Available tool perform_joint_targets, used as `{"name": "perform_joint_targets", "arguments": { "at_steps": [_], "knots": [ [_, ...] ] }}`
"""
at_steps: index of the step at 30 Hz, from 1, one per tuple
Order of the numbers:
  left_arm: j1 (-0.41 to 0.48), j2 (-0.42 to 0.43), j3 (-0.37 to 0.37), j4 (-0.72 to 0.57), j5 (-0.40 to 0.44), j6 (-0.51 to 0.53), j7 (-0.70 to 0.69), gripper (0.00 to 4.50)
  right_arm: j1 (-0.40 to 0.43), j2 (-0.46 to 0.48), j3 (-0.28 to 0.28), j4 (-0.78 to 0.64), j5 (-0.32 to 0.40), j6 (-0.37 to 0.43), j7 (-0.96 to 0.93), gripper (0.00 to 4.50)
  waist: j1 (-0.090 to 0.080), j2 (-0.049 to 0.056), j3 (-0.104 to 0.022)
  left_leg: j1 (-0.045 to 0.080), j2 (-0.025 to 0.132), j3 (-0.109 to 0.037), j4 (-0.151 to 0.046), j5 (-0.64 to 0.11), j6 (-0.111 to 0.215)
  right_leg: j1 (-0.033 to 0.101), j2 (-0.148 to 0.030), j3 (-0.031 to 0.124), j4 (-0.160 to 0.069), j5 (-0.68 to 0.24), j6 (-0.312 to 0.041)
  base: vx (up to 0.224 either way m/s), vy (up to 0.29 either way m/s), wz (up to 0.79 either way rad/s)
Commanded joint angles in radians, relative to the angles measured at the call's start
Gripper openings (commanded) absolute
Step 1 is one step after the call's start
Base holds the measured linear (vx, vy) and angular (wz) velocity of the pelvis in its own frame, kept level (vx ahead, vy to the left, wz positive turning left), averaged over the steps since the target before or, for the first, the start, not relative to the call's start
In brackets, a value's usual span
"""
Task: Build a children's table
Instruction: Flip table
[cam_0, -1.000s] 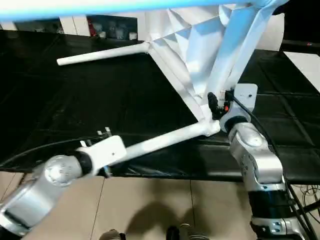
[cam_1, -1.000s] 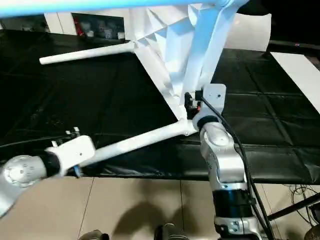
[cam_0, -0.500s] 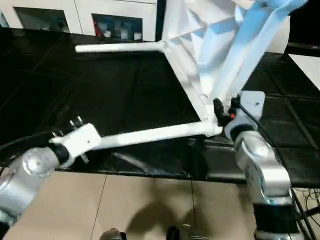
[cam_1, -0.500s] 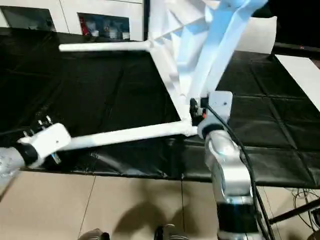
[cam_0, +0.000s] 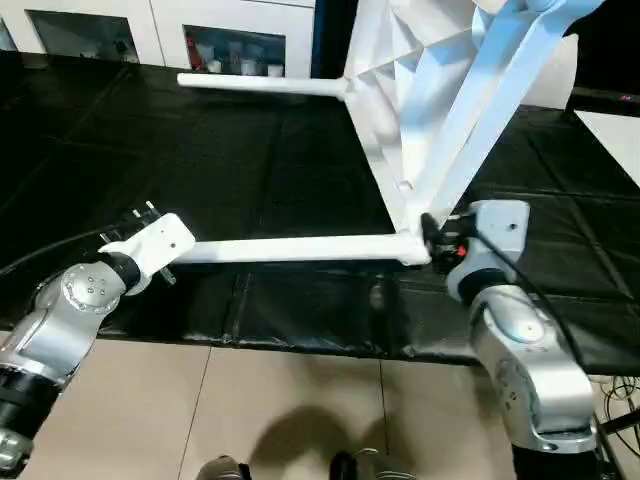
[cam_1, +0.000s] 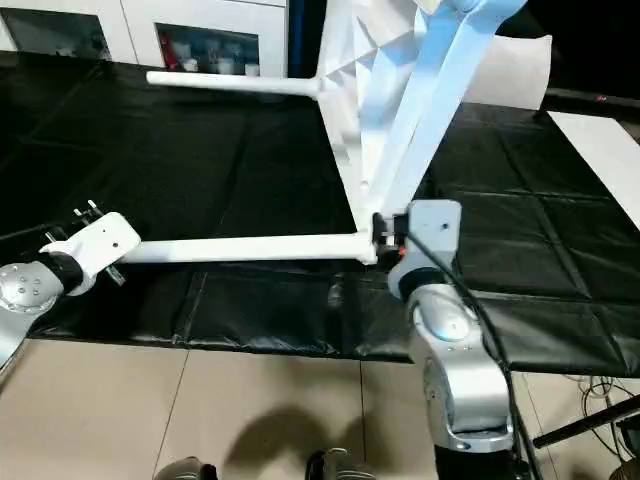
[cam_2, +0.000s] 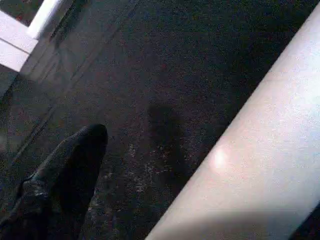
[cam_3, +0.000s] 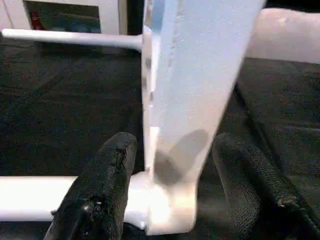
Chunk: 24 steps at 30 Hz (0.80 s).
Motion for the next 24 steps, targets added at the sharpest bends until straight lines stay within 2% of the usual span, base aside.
{"name": "perform_joint_targets", "arguments": {
  "at_steps": [1,2,3,4,6,7,8,9,10,12,13,14,15,16,17,19,20,21,23,24],
  "knots": [
    [-0.002,-0.013,0.012,0.012,-0.023,-0.038,-0.029,4.5,-0.003,-0.002,0.01,-0.015,0.011,0.015,0.015,2.68,-0.002,0.017,-0.059,0.015,0.036,-0.017,-0.087,-0.223,-0.02,0.057,-0.071,0.061,-0.091,-0.361,-0.049,0.0,0.0,0.0],
    [0.022,-0.025,0.038,0.017,-0.061,-0.076,-0.063,4.5,-0.005,-0.012,0.021,-0.023,0.021,0.019,0.044,2.68,0.002,0.018,-0.058,0.016,0.039,-0.017,-0.089,-0.211,-0.02,0.057,-0.071,0.061,-0.087,-0.325,-0.066,0.0,0.0,0.0],
    [0.022,-0.025,0.038,0.017,-0.061,-0.076,-0.063,4.5,-0.005,-0.012,0.021,-0.023,0.021,0.019,0.044,2.68,0.003,0.018,-0.059,0.015,0.04,-0.018,-0.089,-0.207,-0.022,0.06,-0.072,0.06,-0.084,-0.313,-0.072,0.0,0.0,0.0],
    [0.049,-0.022,0.054,-0.009,-0.097,-0.072,-0.102,4.5,-0.004,-0.019,0.019,-0.033,0.034,0.03,0.06,2.87,0.005,0.02,-0.061,0.018,0.043,-0.016,-0.089,-0.198,-0.024,0.058,-0.071,0.061,-0.079,-0.282,-0.086,0.0,0.0,0.0],
    [0.049,-0.022,0.054,-0.009,-0.097,-0.072,-0.102,4.5,-0.004,-0.019,0.019,-0.033,0.034,0.03,0.06,3.03,0.005,0.02,-0.06,0.017,0.043,-0.015,-0.09,-0.193,-0.025,0.06,-0.069,0.061,-0.076,-0.251,-0.101,0.0,0.0,0.0],
    [0.109,0.009,0.066,-0.08,-0.128,-0.069,-0.15,4.5,0.005,-0.016,-0.005,-0.059,0.094,0.093,0.088,3.03,0.005,0.021,-0.059,0.018,0.043,-0.014,-0.09,-0.196,-0.026,0.059,-0.069,0.061,-0.076,-0.249,-0.103,0.0,0.0,0.0],
    [0.12,0.017,0.067,-0.093,-0.132,-0.069,-0.159,4.5,0.008,-0.017,-0.009,-0.065,0.107,0.109,0.096,3.09,0.005,0.016,-0.056,0.013,0.047,-0.016,-0.094,-0.204,-0.019,0.066,-0.074,0.063,-0.074,-0.264,-0.107,0.0,0.0,0.0],
    [0.126,0.022,0.068,-0.101,-0.134,-0.069,-0.163,4.5,0.01,-0.019,-0.01,-0.069,0.113,0.118,0.101,3.23,0.005,0.017,-0.053,0.018,0.046,-0.014,-0.094,-0.219,-0.019,0.059,-0.071,0.062,-0.08,-0.288,-0.102,0.0,0.0,0.0],
    [0.148,0.038,0.07,-0.128,-0.14,-0.071,-0.177,4.5,0.017,-0.025,-0.013,-0.084,0.135,0.146,0.118,3.38,0.005,0.017,-0.051,0.022,0.045,-0.016,-0.094,-0.251,-0.022,0.06,-0.073,0.062,-0.083,-0.337,-0.096,0.0,0.0,0.0],
    [0.177,0.058,0.077,-0.164,-0.158,-0.088,-0.206,4.5,0.031,-0.049,-0.001,-0.11,0.16,0.177,0.158,3.49,0.005,0.016,-0.041,0.027,0.046,-0.018,-0.1,-0.305,-0.025,0.055,-0.075,0.062,-0.098,-0.446,-0.065,0.0,0.0,0.0],
    [0.197,0.066,0.088,-0.188,-0.176,-0.106,-0.236,4.5,0.042,-0.074,0.013,-0.128,0.17,0.19,0.193,3.53,0.003,0.012,-0.04,0.035,0.041,-0.018,-0.1,-0.336,-0.024,0.052,-0.075,0.059,-0.112,-0.528,-0.039,0.0,0.0,0.0],
    [0.232,0.064,0.129,-0.273,-0.247,-0.08,-0.289,4.5,0.051,-0.111,0.036,-0.142,0.166,0.186,0.237,3.66,0.008,0.015,-0.046,0.032,0.047,-0.022,-0.102,-0.306,-0.023,0.061,-0.082,0.06,-0.11,-0.521,-0.031,0.0,0.0,0.0],
    [0.232,0.064,0.129,-0.273,-0.247,-0.08,-0.289,4.5,0.051,-0.111,0.036,-0.142,0.166,0.186,0.237,3.66,0.008,0.015,-0.046,0.031,0.048,-0.021,-0.102,-0.291,-0.022,0.06,-0.082,0.061,-0.108,-0.504,-0.035,0.0,0.0,0.0],
    [0.243,0.062,0.145,-0.311,-0.28,-0.062,-0.306,4.5,0.053,-0.118,0.04,-0.142,0.165,0.187,0.246,3.81,0.009,0.015,-0.044,0.036,0.047,-0.016,-0.102,-0.293,-0.019,0.05,-0.075,0.061,-0.111,-0.491,-0.042,0.0,0.0,0.0],
    [0.256,0.063,0.159,-0.355,-0.312,-0.039,-0.323,4.5,0.052,-0.121,0.039,-0.144,0.171,0.196,0.248,3.92,0.008,0.013,-0.044,0.033,0.046,-0.017,-0.103,-0.294,-0.021,0.053,-0.075,0.06,-0.11,-0.488,-0.048,0.0,0.0,0.0],
    [0.28,0.077,0.182,-0.505,-0.441,0.061,-0.376,4.5,0.041,-0.126,0.053,-0.124,0.172,0.206,0.257,4.01,0.011,0.014,-0.05,0.035,0.048,-0.019,-0.1,-0.281,-0.032,0.057,-0.079,0.06,-0.098,-0.461,-0.067,0.0,0.0,0.0],
    [0.289,0.083,0.193,-0.574,-0.504,0.11,-0.397,4.5,0.035,-0.127,0.06,-0.114,0.172,0.209,0.261,4.1,0.01,0.013,-0.048,0.033,0.05,-0.018,-0.103,-0.27,-0.04,0.057,-0.074,0.058,-0.094,-0.415,-0.088,0.0,0.0,0.0],
    [0.289,0.083,0.193,-0.574,-0.504,0.11,-0.397,4.5,0.035,-0.127,0.06,-0.114,0.172,0.209,0.261,4.23,0.01,0.014,-0.048,0.034,0.049,-0.017,-0.101,-0.272,-0.043,0.055,-0.072,0.059,-0.091,-0.399,-0.094,0.0,0.0,0.0],
    [0.263,0.079,0.21,-0.652,-0.574,0.151,-0.387,4.5,0.025,-0.123,0.069,-0.089,0.172,0.207,0.265,4.41,0.008,0.01,-0.051,0.03,0.044,-0.014,-0.1,-0.267,-0.043,0.061,-0.069,0.058,-0.089,-0.376,-0.097,0.0,0.0,0.0],
    [0.263,0.079,0.21,-0.652,-0.574,0.151,-0.387,4.5,0.025,-0.123,0.069,-0.089,0.172,0.207,0.265,4.46,0.009,0.008,-0.052,0.028,0.043,-0.013,-0.099,-0.253,-0.042,0.064,-0.068,0.058,-0.088,-0.368,-0.093,0.0,0.0,0.0]
  ]
}}
